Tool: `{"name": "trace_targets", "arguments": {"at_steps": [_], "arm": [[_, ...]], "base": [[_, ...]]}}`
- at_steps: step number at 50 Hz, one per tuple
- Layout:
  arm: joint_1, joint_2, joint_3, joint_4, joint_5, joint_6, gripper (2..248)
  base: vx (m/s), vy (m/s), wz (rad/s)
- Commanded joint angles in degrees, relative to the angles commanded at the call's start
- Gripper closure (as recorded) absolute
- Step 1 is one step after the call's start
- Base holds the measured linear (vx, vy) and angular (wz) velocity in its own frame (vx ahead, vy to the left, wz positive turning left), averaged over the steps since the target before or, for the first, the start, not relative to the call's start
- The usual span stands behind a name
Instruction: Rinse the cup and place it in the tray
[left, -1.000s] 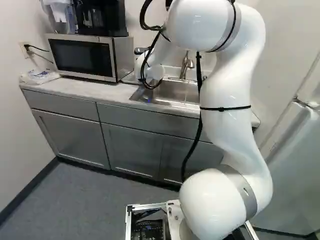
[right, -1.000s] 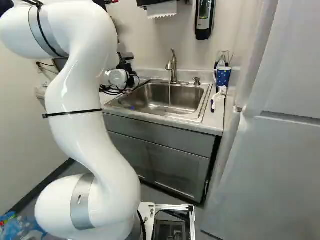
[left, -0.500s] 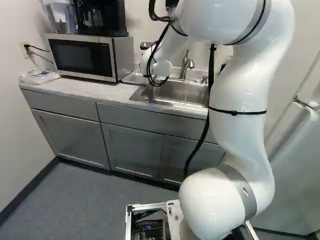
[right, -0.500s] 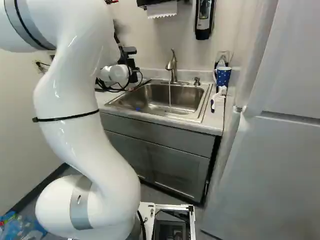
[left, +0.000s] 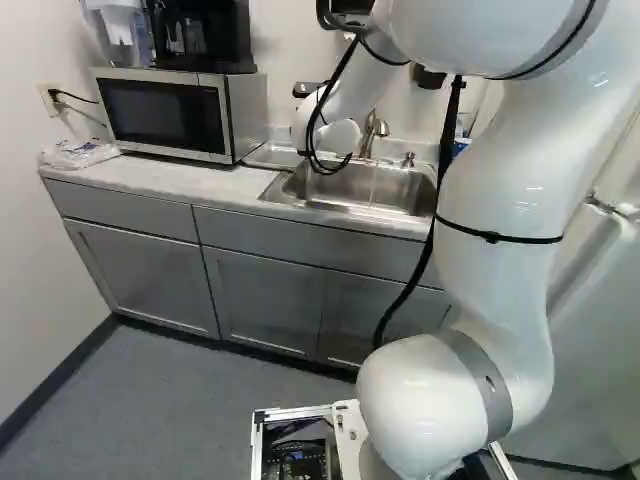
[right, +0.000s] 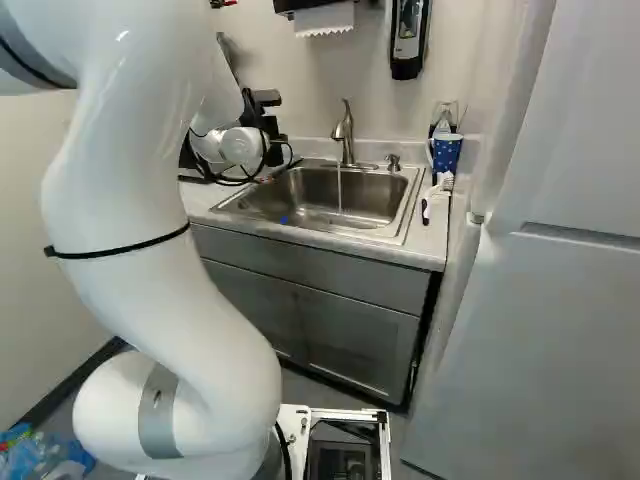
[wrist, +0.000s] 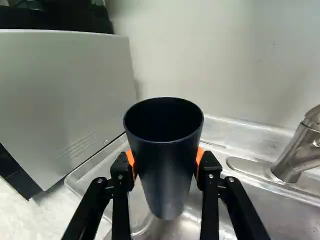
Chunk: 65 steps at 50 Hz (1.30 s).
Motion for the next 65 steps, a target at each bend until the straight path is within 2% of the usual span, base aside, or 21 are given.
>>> {"name": "trace_targets", "arguments": {"at_steps": [28, 51, 65], "arm": [[-3.47, 6.11, 7.21, 0.0, 0.0, 0.0, 124], [-6.76, 8.62, 12.68, 0.0, 0.98, 0.0, 124], [-8.9, 8.72, 14.62, 0.0, 1.26, 0.0, 124]], "base": [[0.0, 0.0, 0.0], [0.0, 0.0, 0.0], [0.0, 0.0, 0.0]]}}
